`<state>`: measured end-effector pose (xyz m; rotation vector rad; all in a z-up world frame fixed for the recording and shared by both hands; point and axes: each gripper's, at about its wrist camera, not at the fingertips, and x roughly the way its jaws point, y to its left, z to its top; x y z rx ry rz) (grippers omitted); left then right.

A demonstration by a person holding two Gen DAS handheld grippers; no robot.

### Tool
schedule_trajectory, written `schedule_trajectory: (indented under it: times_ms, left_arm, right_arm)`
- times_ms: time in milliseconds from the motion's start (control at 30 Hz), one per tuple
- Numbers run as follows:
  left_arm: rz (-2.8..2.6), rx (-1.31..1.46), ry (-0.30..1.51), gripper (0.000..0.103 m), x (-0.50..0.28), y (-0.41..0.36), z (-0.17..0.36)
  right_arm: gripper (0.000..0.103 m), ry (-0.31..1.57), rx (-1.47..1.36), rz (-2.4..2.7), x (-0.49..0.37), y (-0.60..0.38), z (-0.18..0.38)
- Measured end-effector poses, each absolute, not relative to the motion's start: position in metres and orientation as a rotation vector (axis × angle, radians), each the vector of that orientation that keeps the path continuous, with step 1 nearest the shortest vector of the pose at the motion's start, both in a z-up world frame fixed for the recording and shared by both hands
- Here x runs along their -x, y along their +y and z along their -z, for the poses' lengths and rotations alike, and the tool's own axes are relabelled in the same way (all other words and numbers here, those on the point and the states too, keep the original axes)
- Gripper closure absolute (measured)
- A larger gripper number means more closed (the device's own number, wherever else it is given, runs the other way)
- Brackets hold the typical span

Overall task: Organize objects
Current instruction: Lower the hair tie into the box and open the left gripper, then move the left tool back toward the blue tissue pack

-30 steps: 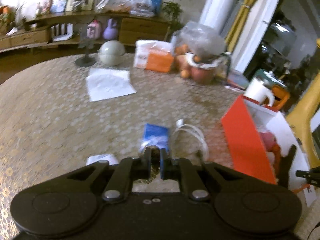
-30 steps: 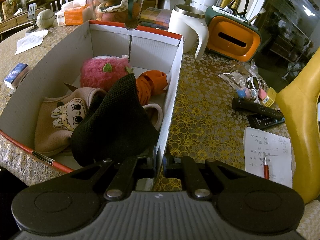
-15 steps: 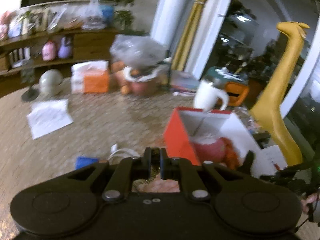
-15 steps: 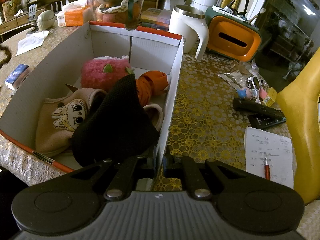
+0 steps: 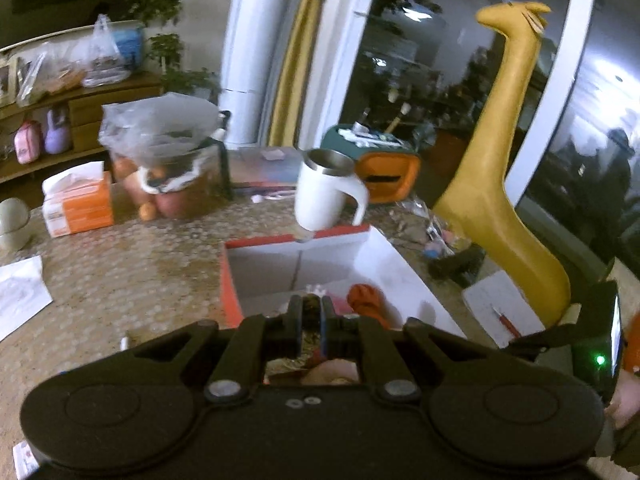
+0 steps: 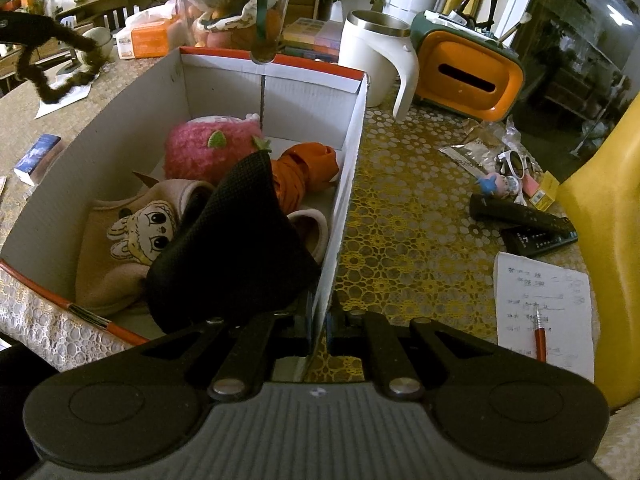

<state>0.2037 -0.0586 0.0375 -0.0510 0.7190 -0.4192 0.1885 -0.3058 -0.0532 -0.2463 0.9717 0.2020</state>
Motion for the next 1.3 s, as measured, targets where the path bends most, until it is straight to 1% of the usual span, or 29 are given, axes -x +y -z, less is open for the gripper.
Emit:
schedule_trajectory:
  times_ms: [300,700,1067,1167,1200,1267,1300]
  left_arm:
    - [0.407,-0.040,0.790,0.098,-0.217,-0.092,-0.007]
    - [0.385,-0.251,0.874,0.098,-0.218,-0.132,0.036]
    - [0.405,-0.261,0.965,0.097,-0.224,-0.140,0.058]
    - [0.408,-0.267,0.973,0.095,-0.224,-0.139,0.060]
    - [0.405,-0.269,0.974,0.092,-0.224,-0.139,0.060]
    - [0.401,-0.264,0.976,0.091,-0.224,-0.138,0.060]
    - [0.402,-0.260,0.977,0.088,-0.224,-0.138,0.060]
  right_arm:
    - [0.097,0.971,0.239,-0.200,-0.189,-0.305,0.054]
    - [0.097,0.972,0.239,-0.201,-0.189,-0.306,0.054]
    - [0.097,0.971,0.238,-0.201,-0.189,-0.306,0.054]
    - [0.097,0.971,0.240,-0.201,-0.189,-0.306,0.054]
    - [0.097,0.971,0.240,-0.201,-0.189,-0.306,0.054]
    - [0.097,0.972,0.240,-0.200,-0.189,-0.306,0.054]
    - [0.097,0.971,0.239,-0.201,-0.189,-0.306,0.054]
